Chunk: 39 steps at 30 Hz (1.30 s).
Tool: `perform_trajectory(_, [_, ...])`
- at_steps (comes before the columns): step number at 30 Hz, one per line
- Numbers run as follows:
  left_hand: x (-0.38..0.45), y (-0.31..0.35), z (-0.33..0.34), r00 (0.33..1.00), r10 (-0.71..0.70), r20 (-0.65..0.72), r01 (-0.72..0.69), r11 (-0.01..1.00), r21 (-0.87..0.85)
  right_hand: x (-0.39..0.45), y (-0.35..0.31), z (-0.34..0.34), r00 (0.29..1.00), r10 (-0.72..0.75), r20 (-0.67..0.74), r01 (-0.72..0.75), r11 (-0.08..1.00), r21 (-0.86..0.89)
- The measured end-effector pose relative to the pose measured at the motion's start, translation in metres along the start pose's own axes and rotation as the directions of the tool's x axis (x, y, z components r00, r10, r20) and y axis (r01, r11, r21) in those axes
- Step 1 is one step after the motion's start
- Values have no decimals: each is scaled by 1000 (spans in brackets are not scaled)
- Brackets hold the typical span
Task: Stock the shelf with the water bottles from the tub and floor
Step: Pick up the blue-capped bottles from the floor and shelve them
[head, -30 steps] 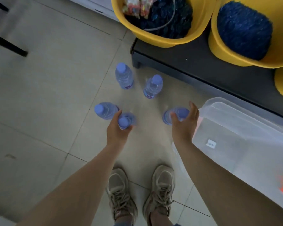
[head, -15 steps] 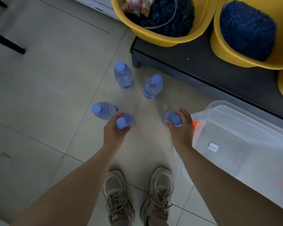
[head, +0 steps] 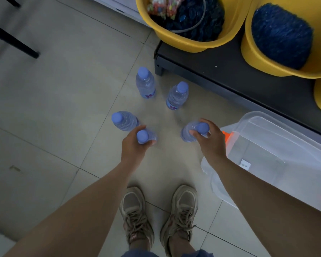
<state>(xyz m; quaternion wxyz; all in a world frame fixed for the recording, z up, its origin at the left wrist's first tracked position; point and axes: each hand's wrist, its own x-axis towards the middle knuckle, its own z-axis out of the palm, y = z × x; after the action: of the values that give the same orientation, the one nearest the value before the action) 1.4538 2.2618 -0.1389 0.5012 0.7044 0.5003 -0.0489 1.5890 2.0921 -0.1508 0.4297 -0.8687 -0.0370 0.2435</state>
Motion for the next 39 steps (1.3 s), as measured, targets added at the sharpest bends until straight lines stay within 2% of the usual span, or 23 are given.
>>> perform_trajectory(6, [-55, 60, -45, 1000, 12, 0, -12, 1000, -9, -50, -83, -43, 996, -94, 10, 94, 995, 44])
perform_trajectory(13, [-122, 187, -134, 992, 122, -19, -123, 991, -44, -103, -232, -111, 955, -294, -32, 296, 950, 95])
perform_trajectory(18, [-174, 281, -217, 970, 241, 24, -238, 968, -79, -142, -356, -165, 925, -378, -45, 381, 922, 69])
perform_trajectory(24, [-239, 391, -326, 922, 383, 51, -381, 924, -43, -199, -508, -230, 845, -534, -19, 531, 844, -78])
perform_trajectory(31, [-314, 515, -448, 816, 578, 18, -566, 791, 232, -264, -676, -305, 780, -625, -35, 620, 779, -91])
perform_trajectory(34, [-345, 570, -497, 761, 647, 42, -630, 724, 282, -286, -742, -338, 735, -675, -66, 662, 735, -148])
perform_trajectory(39, [-395, 661, -566, 660, 750, 43, -718, 614, 328, -318, -836, -391, 678, -720, -149, 711, 693, -116])
